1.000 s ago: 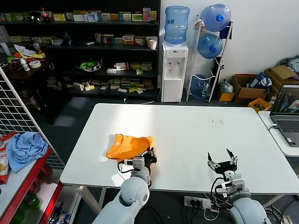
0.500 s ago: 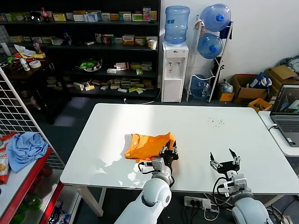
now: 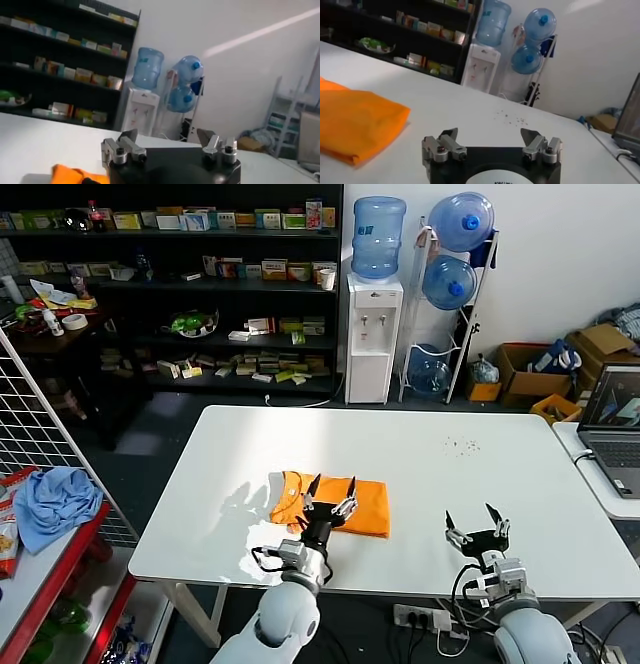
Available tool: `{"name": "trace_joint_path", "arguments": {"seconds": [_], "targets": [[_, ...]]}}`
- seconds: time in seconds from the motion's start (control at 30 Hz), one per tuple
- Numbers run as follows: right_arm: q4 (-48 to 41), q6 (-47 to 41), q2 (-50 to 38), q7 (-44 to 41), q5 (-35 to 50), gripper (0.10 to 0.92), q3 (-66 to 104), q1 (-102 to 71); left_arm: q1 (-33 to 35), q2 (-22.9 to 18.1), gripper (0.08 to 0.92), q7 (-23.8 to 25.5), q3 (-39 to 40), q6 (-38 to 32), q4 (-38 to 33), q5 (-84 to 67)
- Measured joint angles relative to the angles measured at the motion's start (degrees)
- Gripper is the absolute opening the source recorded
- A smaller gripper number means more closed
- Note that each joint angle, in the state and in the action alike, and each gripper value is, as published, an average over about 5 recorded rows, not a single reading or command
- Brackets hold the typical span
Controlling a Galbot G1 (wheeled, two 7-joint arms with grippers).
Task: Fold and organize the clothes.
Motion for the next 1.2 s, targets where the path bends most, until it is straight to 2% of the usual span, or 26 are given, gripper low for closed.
{"name": "trace_joint_path", "arguments": {"seconds": [0.23, 0.43, 0.73, 1.2], "targets": [[-1.0, 1.9, 1.2, -1.4, 0.1, 0.823, 0.8, 0.5, 5.0, 8.8, 0.822, 1.9, -5.6, -2.1, -3.1, 1.2], [-1.4, 4.3, 2.7, -2.5, -0.1, 0.823, 1.5, 0.7, 8.1, 12.7, 0.823, 3.0, -9.4, -3.2, -4.7, 2.4], [-1.0, 6.8, 5.3, -5.0, -0.1, 0.823, 3.9, 0.3, 10.6, 14.7, 0.823, 3.9, -13.3, -4.8, -5.3, 6.2], [1.2, 5.8, 9.8, -9.6, -0.4, 0.823, 9.0, 0.6, 13.9, 14.2, 0.823, 6.9, -17.7, -2.7, -7.9, 11.9]]}}
